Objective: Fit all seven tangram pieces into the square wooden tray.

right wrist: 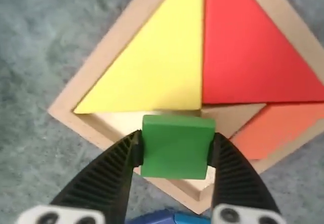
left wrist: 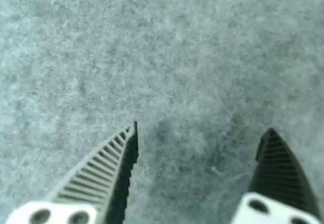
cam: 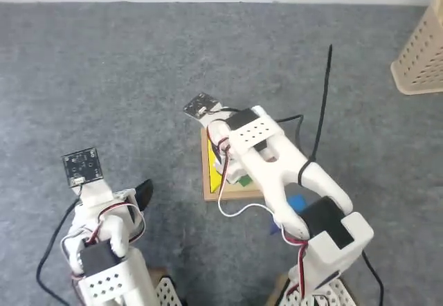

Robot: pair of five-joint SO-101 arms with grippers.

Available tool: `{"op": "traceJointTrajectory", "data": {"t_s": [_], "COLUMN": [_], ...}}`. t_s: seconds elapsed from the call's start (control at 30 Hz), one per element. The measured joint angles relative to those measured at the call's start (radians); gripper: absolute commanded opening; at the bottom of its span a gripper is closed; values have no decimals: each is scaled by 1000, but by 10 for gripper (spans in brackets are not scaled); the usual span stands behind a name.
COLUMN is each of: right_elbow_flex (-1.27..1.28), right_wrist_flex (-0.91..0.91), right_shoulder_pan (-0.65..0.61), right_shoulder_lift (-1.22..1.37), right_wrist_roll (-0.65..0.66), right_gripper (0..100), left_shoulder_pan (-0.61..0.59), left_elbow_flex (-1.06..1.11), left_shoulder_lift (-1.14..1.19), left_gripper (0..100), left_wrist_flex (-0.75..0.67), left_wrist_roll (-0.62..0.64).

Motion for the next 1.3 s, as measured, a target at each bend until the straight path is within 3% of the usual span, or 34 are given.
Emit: {"op": "traceJointTrajectory", "data": {"t_s": [0.37,0.53,0.73,1.07,1.3], "right_elbow_flex": [0,0,0,0,103], "right_wrist_flex": [9,9,9,29,-97], "right_shoulder_pan": [-29,-29,-29,-5,-2], "right_shoulder_lift": [0,0,0,-18,-86], "right_wrist_roll": [2,2,2,2,2], "right_gripper": [180,269,257,44,30], "left_shoulder_pan": [0,0,0,0,0], "left_elbow_flex": [0,0,0,0,0], "left_shoulder_lift": [0,0,0,0,0], "left_gripper": [354,354,354,354,354], "left_wrist_flex": [0,0,0,0,0], "left_wrist_roll": [0,0,0,0,0]}}
